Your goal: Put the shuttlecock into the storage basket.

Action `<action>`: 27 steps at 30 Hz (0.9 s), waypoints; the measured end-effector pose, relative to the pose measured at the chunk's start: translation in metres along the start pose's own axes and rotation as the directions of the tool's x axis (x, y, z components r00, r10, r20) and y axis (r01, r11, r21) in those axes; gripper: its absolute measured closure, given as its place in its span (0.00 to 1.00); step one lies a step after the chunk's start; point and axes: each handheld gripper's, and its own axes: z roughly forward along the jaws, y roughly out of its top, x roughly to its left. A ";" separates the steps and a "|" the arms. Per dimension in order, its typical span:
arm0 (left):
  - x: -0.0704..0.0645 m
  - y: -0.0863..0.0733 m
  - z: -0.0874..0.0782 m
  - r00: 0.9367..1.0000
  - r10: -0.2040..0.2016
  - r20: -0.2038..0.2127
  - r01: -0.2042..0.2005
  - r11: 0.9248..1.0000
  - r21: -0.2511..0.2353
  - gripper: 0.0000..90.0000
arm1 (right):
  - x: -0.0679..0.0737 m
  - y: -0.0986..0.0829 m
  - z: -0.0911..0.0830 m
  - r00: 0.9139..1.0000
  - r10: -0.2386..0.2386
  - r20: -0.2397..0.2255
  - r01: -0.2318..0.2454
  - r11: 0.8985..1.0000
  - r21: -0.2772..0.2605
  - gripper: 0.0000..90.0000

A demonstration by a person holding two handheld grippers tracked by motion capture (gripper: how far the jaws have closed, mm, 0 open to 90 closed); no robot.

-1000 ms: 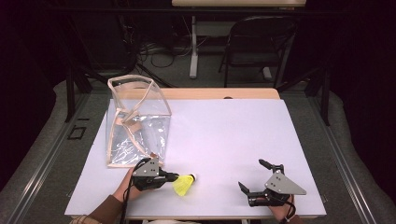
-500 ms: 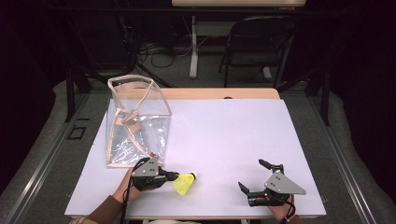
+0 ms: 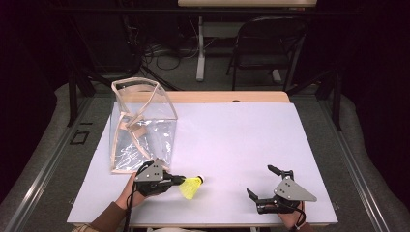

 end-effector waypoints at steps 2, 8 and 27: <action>0.000 0.002 0.000 1.000 0.001 -0.001 -0.001 1.000 -0.004 0.99 | 0.000 0.000 0.000 1.000 0.001 0.001 -0.001 1.000 -0.001 0.00; 0.001 0.009 -0.001 1.000 0.008 -0.006 -0.008 1.000 -0.008 0.99 | 0.000 0.000 0.000 1.000 0.000 0.000 0.000 1.000 0.000 0.00; 0.006 0.020 -0.004 1.000 0.001 -0.007 -0.001 1.000 -0.021 0.99 | 0.000 0.000 0.001 1.000 0.002 -0.001 -0.002 1.000 -0.001 0.00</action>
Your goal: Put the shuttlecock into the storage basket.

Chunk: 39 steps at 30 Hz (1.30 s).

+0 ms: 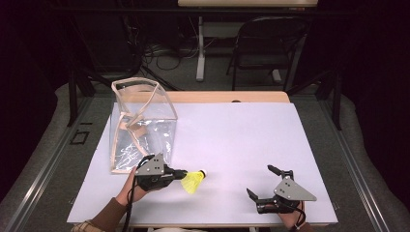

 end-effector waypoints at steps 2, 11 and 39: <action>0.001 0.001 0.000 1.000 0.002 -0.001 -0.002 1.000 -0.002 0.99 | 0.000 0.000 0.000 1.000 0.000 0.000 0.000 1.000 0.000 0.00; 0.004 0.008 -0.005 1.000 -0.002 -0.010 0.002 1.000 -0.015 0.99 | 0.000 0.000 0.000 1.000 0.001 0.000 -0.001 1.000 0.002 0.00; 0.016 0.026 -0.007 0.999 -0.006 -0.032 0.005 1.000 -0.018 0.99 | 0.000 0.000 0.000 1.000 0.002 -0.001 -0.002 1.000 0.003 0.00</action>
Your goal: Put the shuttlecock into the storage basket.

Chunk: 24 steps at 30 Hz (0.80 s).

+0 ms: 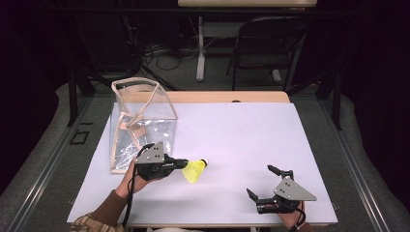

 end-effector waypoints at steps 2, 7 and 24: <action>0.001 0.001 0.000 1.000 -0.001 -0.003 0.001 1.000 -0.006 0.99 | 0.000 0.000 0.000 1.000 0.000 0.001 0.000 1.000 0.003 0.00; 0.003 0.006 -0.001 1.000 0.002 -0.015 -0.002 1.000 -0.004 0.99 | 0.000 0.000 0.000 1.000 0.002 0.001 -0.002 1.000 0.003 0.00; 0.011 0.017 -0.002 0.998 -0.018 -0.056 0.017 1.000 -0.017 0.99 | 0.000 0.000 0.001 1.000 0.001 0.004 -0.001 1.000 0.006 0.00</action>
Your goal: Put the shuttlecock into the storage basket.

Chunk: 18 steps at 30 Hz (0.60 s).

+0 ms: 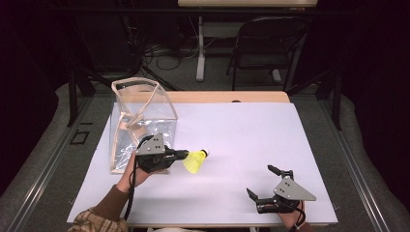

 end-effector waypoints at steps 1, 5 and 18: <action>0.001 0.001 0.000 1.000 0.000 0.001 0.000 1.000 -0.001 0.99 | 0.000 0.000 0.000 1.000 0.000 0.000 0.000 1.000 0.002 0.00; 0.002 0.002 0.001 1.000 -0.005 -0.008 0.005 1.000 -0.003 0.99 | 0.000 0.000 0.000 1.000 0.000 0.001 0.000 1.000 0.001 0.00; 0.006 0.010 0.002 1.000 -0.007 -0.023 0.007 1.000 -0.020 0.99 | 0.000 0.000 0.000 1.000 0.000 0.001 0.000 1.000 0.005 0.00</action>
